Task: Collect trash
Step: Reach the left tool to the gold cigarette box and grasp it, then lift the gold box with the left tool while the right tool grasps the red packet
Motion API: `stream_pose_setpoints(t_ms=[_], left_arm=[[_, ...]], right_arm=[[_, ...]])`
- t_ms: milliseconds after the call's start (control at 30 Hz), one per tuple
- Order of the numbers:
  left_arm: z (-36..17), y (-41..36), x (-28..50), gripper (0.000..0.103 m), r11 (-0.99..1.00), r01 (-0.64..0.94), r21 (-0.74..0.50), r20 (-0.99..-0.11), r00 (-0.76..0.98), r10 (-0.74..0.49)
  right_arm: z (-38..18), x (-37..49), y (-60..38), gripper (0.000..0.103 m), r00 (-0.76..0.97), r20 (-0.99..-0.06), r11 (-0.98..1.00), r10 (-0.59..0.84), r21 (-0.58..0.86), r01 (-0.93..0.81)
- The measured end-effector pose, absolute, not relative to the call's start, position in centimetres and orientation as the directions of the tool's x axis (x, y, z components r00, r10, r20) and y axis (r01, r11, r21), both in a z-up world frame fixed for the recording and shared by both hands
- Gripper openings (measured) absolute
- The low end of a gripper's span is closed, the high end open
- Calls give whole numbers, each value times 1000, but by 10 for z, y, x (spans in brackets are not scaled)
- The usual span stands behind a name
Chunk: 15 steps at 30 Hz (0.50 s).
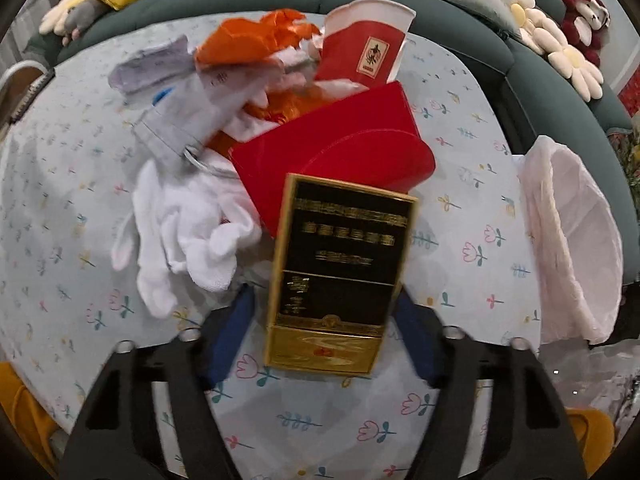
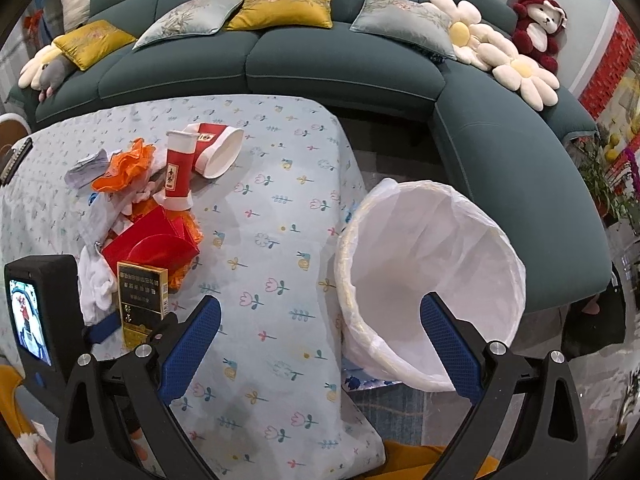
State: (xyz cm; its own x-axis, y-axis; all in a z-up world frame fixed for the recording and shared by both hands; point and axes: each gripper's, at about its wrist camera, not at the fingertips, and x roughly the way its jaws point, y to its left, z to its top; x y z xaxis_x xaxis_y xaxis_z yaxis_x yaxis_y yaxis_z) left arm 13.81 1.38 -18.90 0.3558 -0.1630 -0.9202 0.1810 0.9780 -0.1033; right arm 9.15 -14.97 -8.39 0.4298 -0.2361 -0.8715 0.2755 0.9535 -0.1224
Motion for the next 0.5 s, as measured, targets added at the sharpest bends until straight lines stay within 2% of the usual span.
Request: stream_pose_setpoints(t_ms=[167, 500], left_arm=[[-183, 19, 134, 55, 976, 186, -118, -917, 356, -179], [-135, 68, 115, 55, 978, 127, -166, -888, 411, -204]], right_arm=[[-87, 99, -139, 96, 434, -873, 960, -223, -121, 251], [-89, 106, -109, 95, 451, -881, 978, -140, -51, 205]])
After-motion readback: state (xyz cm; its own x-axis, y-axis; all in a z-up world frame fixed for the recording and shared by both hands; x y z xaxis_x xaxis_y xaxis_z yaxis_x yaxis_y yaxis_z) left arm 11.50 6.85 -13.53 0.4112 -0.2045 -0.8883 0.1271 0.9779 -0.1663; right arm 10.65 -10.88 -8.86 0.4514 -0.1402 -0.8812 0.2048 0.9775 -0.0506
